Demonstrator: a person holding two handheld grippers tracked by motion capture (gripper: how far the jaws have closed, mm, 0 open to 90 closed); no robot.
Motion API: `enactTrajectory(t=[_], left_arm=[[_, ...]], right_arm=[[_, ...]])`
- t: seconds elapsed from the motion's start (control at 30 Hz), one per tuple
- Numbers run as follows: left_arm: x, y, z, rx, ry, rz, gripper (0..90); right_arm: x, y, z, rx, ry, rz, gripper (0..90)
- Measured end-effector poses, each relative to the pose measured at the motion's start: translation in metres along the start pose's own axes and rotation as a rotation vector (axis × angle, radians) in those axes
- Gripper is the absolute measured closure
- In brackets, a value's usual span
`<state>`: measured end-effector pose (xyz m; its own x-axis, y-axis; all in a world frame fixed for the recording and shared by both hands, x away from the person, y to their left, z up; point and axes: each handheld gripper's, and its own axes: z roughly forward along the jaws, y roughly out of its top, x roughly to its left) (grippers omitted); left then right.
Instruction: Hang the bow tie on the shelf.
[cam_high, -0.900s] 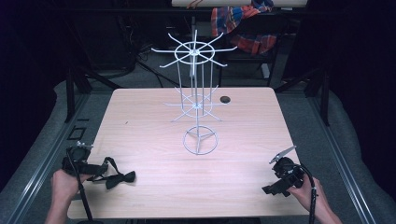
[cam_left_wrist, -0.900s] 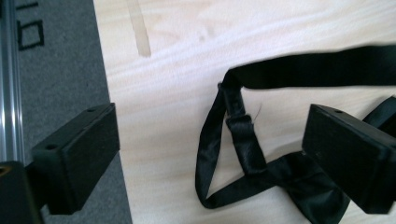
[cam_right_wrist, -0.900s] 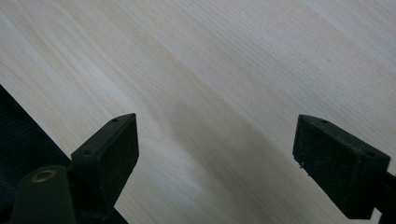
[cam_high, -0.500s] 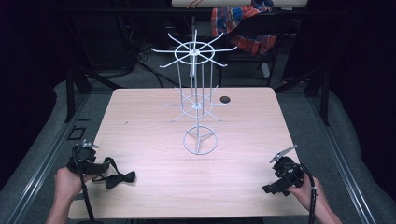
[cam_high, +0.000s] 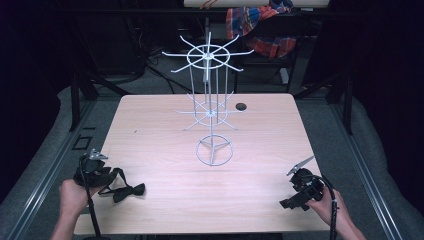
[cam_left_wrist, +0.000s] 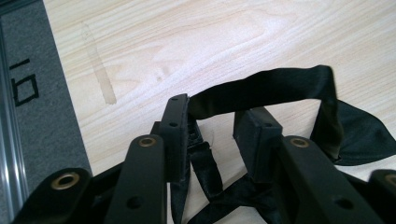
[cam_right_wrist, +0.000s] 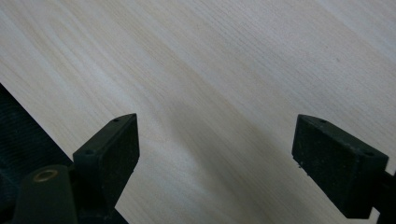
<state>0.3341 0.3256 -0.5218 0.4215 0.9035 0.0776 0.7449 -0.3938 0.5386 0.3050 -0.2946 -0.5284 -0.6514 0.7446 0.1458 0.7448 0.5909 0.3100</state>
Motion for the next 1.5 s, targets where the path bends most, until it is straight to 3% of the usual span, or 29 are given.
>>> enactTrajectory(t=[0.3, 0.5, 0.6, 0.63, 1.2, 1.5], left_arm=[[-0.005, 0.003, -0.001, -0.002, -0.017, 0.029, 80.5], [-0.013, 0.008, -0.004, -0.01, -0.006, 0.046, 88.1], [-0.014, 0.01, -0.008, -0.026, -0.002, 0.051, 88.8], [-0.015, 0.01, -0.01, -0.031, -0.006, 0.052, 88.9], [-0.031, 0.023, -0.045, -0.164, 0.036, 0.094, 89.3], [-0.038, 0.03, -0.05, -0.18, 0.042, 0.114, 89.3]], right_arm=[[-0.001, 0.0, 0.0, 0.022, -0.005, -0.009, 15.0], [0.0, 0.0, 0.002, 0.032, 0.002, -0.014, 15.3], [0.002, -0.001, 0.002, 0.012, -0.009, 0.005, 15.3], [0.0, 0.0, 0.0, 0.034, -0.004, -0.018, 15.3], [0.001, 0.001, 0.0, 0.032, -0.005, -0.017, 15.3], [0.002, 0.002, 0.001, 0.028, -0.011, -0.021, 15.3]])
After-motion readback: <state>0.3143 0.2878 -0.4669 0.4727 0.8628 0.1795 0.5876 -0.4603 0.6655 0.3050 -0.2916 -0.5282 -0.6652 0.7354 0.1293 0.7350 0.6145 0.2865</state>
